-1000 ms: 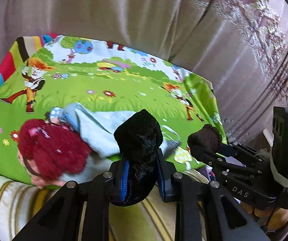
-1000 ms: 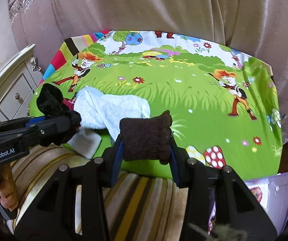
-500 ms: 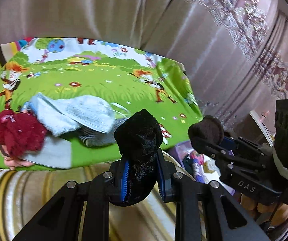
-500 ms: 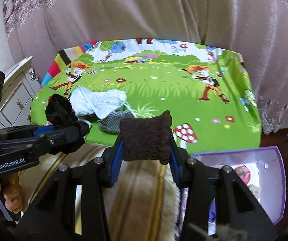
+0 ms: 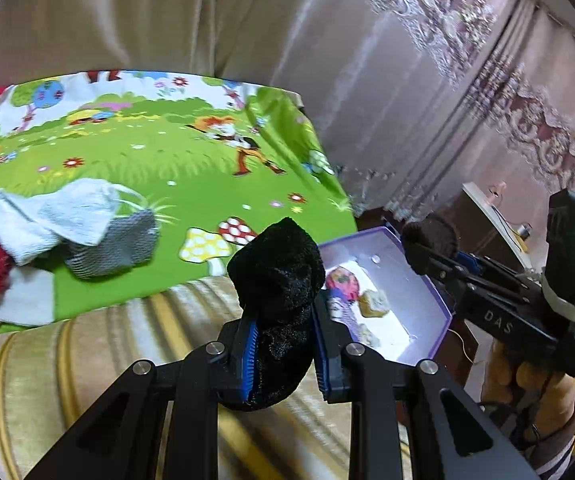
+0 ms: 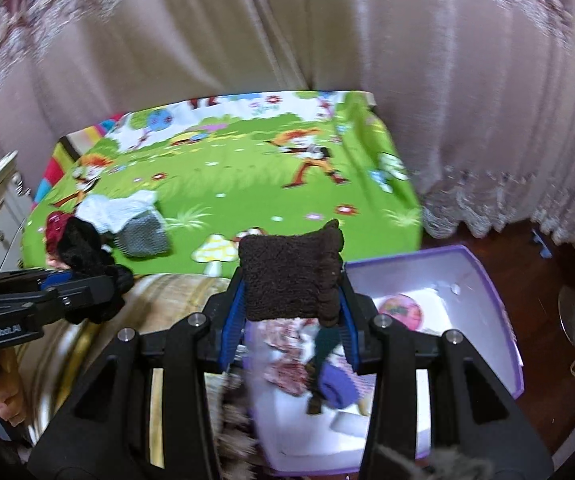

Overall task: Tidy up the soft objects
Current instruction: 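Lift the black item and the brown knit and carry both toward the box, then open both tools to drop the black item and the brown knit into the box, then move both open tools back toward the pile of soft items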

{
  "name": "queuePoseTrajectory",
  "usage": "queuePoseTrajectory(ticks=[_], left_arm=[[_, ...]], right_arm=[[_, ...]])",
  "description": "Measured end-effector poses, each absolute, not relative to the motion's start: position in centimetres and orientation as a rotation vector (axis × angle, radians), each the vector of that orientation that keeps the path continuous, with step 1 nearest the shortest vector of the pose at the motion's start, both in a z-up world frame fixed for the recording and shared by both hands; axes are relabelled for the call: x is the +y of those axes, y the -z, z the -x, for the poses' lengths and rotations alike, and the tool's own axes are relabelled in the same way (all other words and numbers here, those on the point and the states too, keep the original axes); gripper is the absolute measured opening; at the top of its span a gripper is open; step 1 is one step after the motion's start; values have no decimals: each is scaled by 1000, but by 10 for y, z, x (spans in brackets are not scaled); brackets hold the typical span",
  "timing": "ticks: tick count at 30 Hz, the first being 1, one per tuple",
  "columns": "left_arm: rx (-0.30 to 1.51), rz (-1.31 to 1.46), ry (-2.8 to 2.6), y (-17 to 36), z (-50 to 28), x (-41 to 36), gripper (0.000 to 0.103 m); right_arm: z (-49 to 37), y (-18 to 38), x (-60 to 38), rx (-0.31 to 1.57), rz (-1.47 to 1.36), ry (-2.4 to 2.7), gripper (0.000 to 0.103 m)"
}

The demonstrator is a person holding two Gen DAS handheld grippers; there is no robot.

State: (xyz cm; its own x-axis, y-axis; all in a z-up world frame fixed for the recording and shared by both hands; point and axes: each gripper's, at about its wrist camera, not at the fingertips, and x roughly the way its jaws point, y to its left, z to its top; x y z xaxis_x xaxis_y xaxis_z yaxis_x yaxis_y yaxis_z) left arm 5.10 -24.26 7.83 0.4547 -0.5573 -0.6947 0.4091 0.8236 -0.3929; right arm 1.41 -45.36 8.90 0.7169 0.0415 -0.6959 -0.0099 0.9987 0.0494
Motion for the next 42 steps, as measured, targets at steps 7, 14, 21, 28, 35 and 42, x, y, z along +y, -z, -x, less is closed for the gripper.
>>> queuePoseTrajectory(ticks=[7,14,21,28,35,42], left_arm=[[962,151,685,-73,-47,-282,25],[990,107,757,-69,-42,-316,25],[1020,87,841,-65,-35,-345,30],[1045,70,871,-61,-34,-353,49],[1056,96,846,-58,-37,-346,49],[1038,106,819,-62,-38,-338,49]], right_arm=[[-1,-87,-498,773,-70,81,46],[10,-84,-529,776,-90,163,46],[14,-86,-545,772,-101,203,50],[17,-87,-558,763,-123,237,69],[15,-87,-555,758,-136,212,69],[13,-89,-538,740,-98,167,69]])
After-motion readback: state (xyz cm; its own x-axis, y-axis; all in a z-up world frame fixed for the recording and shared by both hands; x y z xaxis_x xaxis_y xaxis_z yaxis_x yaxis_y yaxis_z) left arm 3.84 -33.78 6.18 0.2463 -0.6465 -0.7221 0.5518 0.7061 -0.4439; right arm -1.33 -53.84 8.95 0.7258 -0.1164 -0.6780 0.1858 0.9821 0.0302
